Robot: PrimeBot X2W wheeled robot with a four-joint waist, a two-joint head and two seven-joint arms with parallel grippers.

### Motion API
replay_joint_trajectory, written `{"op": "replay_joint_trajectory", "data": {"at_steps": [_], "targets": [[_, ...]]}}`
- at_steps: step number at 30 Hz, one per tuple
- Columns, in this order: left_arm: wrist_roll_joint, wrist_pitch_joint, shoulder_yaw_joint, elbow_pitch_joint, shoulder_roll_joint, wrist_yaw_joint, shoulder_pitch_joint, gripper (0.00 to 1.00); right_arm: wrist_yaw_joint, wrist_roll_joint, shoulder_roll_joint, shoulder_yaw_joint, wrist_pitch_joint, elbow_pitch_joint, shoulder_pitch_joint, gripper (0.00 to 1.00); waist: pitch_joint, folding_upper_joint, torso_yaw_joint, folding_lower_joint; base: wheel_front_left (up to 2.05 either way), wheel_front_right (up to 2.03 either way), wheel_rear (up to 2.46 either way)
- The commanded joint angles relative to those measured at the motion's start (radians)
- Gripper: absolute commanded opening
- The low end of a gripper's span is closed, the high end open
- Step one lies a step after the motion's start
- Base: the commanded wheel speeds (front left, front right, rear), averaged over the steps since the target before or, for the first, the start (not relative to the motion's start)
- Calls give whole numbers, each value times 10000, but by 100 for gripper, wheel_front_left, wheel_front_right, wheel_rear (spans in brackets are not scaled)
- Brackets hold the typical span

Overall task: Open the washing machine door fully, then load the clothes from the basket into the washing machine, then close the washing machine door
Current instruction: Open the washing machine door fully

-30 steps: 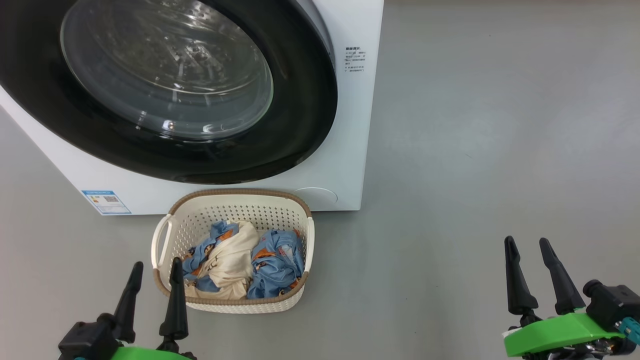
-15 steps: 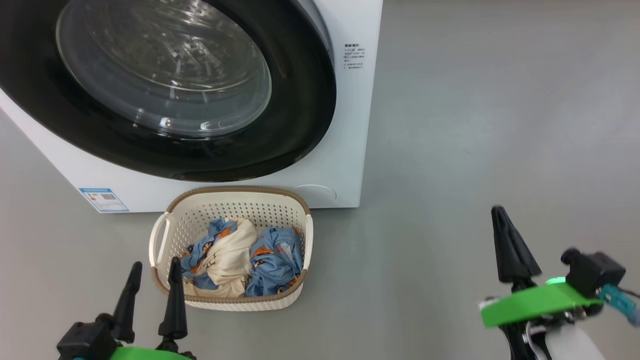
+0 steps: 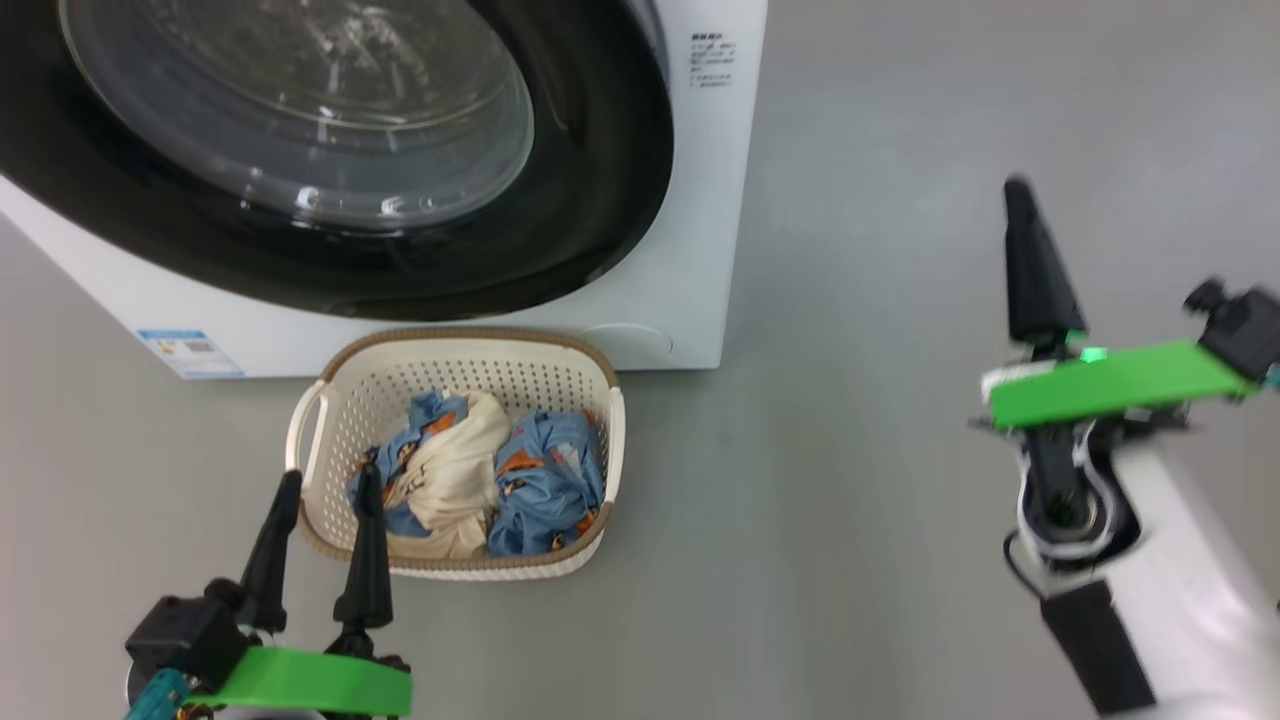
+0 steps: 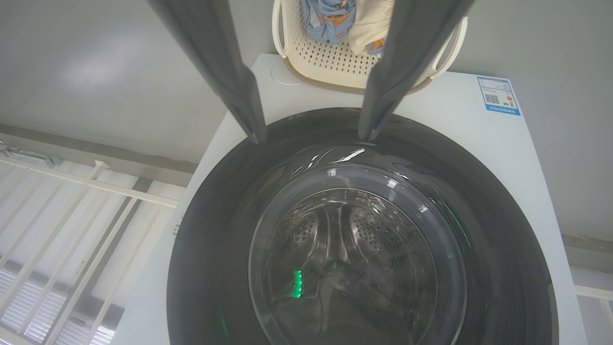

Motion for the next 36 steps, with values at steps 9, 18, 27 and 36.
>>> {"op": "replay_joint_trajectory", "data": {"at_steps": [9, 18, 27, 36], "targets": [[-207, -65, 81, -290, 46, 6, -883, 100, 31, 2541, -707, 1307, -80, -98, -2336, 0, 1082, 0, 566, 0, 0, 0, 0], [-358, -65, -253, -286, -8, 6, -1427, 100, 31, 5847, -2123, 3126, 802, -287, -4092, 0, 1807, 0, 1149, 0, 0, 0, 0], [-461, -65, -433, -305, -44, 6, -1655, 100, 31, 7294, -2685, 2683, 3357, -146, -4974, 0, 2363, 0, 1465, 0, 0, 0, 0], [-580, -65, -917, -217, -84, 6, -1910, 100, 31, 7691, -2553, 2096, 5653, 1043, -5900, 0, 2780, 0, 1724, 0, 0, 0, 0]]}}
